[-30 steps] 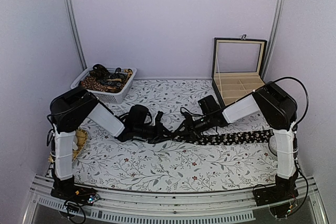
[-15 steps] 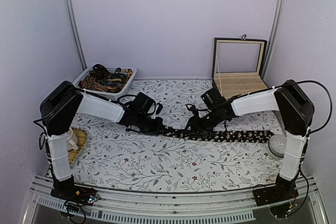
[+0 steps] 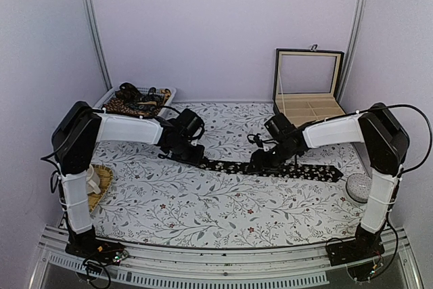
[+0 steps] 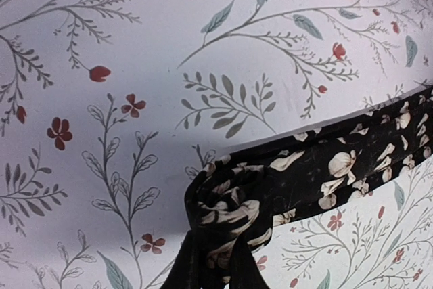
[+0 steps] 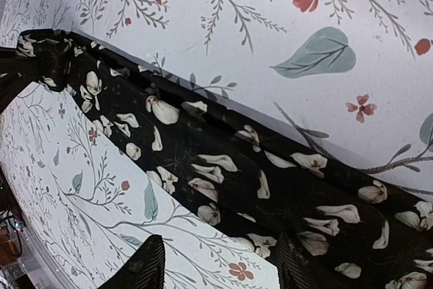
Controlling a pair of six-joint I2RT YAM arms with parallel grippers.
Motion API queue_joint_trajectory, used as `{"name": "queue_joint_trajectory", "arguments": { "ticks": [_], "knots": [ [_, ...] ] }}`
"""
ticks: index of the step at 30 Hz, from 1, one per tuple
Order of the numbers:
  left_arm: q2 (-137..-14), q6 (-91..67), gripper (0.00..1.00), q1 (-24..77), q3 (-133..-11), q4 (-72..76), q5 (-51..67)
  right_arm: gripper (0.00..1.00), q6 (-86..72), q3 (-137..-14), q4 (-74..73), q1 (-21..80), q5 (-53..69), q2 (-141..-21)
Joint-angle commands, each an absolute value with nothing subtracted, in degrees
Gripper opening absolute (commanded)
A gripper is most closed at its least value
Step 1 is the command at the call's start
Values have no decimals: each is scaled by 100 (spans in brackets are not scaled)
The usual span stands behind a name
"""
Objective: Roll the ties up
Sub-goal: Roll the tie at the center of the board.
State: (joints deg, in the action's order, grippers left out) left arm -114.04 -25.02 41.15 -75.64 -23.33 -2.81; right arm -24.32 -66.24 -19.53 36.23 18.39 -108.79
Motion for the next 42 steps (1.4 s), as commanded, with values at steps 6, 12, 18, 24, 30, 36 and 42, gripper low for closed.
{"name": "queue_joint_trajectory", "arguments": {
  "ticks": [6, 12, 18, 24, 30, 36, 42],
  "knots": [
    [-11574, -2103, 0, 4006, -7860, -2853, -644, 59, -2159, -7030, -1741, 3588, 2039, -10291],
    [-11592, -2031, 0, 3995, -7917, -2921, -727, 58, -2430, -7483, -1327, 3516, 2579, -11093],
    [-11567, -1924, 0, 3998, -7885, -2866, -658, 58, -2435, -7864, -1383, 3499, 2565, -11945],
    [-11464, -1892, 0, 3983, -7762, -2674, -493, 58, -2417, -7945, -1440, 3473, 2570, -12389],
    [-11421, -1850, 0, 3977, -7748, -2699, -521, 56, -2354, -7758, -1604, 3479, 2814, -12449],
    [-11330, -1900, 0, 3981, -7761, -2883, -1003, 53, -2422, -6965, -1641, 3648, 3134, -12030],
    [-11329, -1956, 0, 4144, -7894, -3218, -1602, 52, -3406, -5710, -926, 3879, 2844, -11072]
  ]
}}
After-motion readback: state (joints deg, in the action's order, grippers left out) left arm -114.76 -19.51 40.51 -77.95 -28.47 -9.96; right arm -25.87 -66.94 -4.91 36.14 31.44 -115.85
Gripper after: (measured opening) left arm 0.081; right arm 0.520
